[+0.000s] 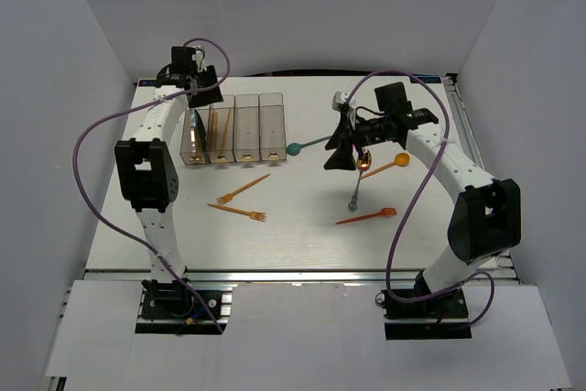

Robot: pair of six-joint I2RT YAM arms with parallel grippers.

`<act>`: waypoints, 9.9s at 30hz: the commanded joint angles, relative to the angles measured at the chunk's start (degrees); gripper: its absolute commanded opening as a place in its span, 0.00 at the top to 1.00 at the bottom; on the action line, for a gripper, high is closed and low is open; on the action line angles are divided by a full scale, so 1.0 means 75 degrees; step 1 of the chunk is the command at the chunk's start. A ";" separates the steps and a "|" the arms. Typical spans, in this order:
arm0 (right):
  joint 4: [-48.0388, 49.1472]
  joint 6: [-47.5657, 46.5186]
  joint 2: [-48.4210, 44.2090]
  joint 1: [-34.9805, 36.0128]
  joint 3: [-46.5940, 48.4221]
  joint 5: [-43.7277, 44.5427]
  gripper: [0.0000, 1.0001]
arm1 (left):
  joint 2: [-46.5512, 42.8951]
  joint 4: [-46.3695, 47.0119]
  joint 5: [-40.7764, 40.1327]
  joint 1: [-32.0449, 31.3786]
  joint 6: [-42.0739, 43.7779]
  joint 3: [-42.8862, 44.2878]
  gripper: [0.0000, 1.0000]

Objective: Sort the eating utensils into containers

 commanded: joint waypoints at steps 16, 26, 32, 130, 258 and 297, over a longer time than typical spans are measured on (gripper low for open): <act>-0.1279 -0.1814 -0.0200 -0.0395 -0.0084 0.0537 0.23 | -0.6056 0.0471 0.0594 0.0108 -0.2982 -0.5681 0.67; -0.0458 -0.0982 -0.0165 -0.0617 -0.0611 0.1392 0.22 | -0.7865 0.0389 0.1649 -0.0032 -0.6748 -0.9704 0.38; -0.0424 -0.1087 -0.0246 -0.0735 -0.0951 0.1557 0.21 | -0.6824 -0.0279 0.0759 -0.1096 -0.7218 -0.9249 0.33; -0.1714 -0.6855 -0.0317 -0.1040 -0.2978 0.3923 0.12 | -0.5187 0.1291 0.0499 -0.1463 -0.1124 -0.5332 0.21; -0.1619 -0.2341 -0.0036 -0.0090 -0.0155 0.0139 0.20 | -0.4877 -0.0150 0.3127 -0.1824 0.3070 -0.6505 0.53; -0.1736 -0.2517 -0.0188 -0.0289 -0.0319 0.0350 0.19 | -0.2637 0.0823 0.0465 -0.2693 0.3647 -0.6272 0.90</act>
